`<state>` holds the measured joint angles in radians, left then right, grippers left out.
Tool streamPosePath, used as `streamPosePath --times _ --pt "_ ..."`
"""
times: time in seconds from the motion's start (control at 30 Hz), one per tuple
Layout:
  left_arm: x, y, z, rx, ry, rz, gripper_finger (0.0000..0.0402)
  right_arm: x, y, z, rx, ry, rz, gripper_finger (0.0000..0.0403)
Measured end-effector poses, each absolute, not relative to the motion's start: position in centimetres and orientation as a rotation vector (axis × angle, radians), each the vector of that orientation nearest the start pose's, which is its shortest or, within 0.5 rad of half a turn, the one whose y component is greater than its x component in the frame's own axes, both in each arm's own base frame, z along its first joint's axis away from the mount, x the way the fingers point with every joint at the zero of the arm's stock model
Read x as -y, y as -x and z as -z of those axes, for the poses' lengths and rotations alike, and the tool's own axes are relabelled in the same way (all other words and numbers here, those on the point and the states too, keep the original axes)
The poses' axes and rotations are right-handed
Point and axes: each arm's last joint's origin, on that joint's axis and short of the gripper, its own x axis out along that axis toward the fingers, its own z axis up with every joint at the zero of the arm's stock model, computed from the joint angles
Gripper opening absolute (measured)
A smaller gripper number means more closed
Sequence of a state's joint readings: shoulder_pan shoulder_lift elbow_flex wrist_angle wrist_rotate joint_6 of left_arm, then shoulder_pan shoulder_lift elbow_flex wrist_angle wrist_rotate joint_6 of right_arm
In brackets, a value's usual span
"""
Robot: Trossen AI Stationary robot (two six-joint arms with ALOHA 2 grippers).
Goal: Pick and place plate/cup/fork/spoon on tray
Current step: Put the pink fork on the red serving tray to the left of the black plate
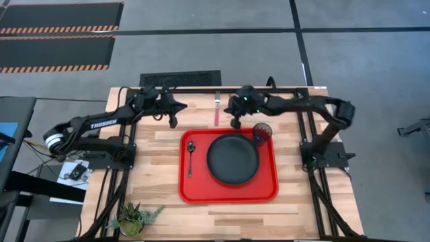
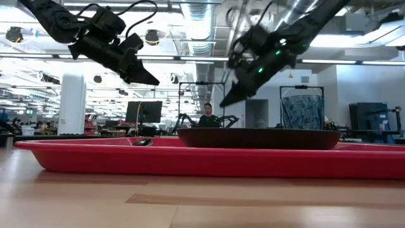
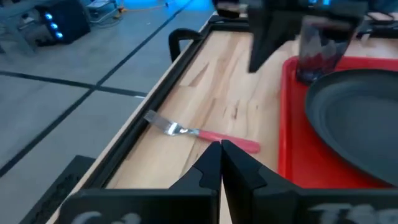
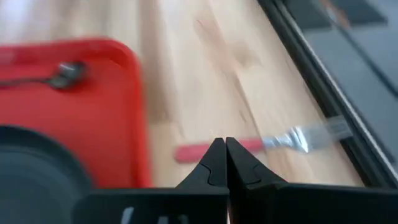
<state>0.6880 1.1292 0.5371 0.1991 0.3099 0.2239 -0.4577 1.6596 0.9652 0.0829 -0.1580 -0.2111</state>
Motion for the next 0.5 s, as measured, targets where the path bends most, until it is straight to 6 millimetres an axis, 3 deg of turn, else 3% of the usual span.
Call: streamPosePath --times 0.27,0.5 --pt "-14.0 -18.2 -21.4 -0.406 -0.006 -0.379 0.0000 19.4 -35.0 -17.9 -0.878 -0.088 0.235 0.0003" --pt "-14.0 -18.2 -21.4 -0.407 -0.001 -0.387 0.0000 22.3 -36.6 -16.8 -1.055 -0.102 0.199 0.0003"
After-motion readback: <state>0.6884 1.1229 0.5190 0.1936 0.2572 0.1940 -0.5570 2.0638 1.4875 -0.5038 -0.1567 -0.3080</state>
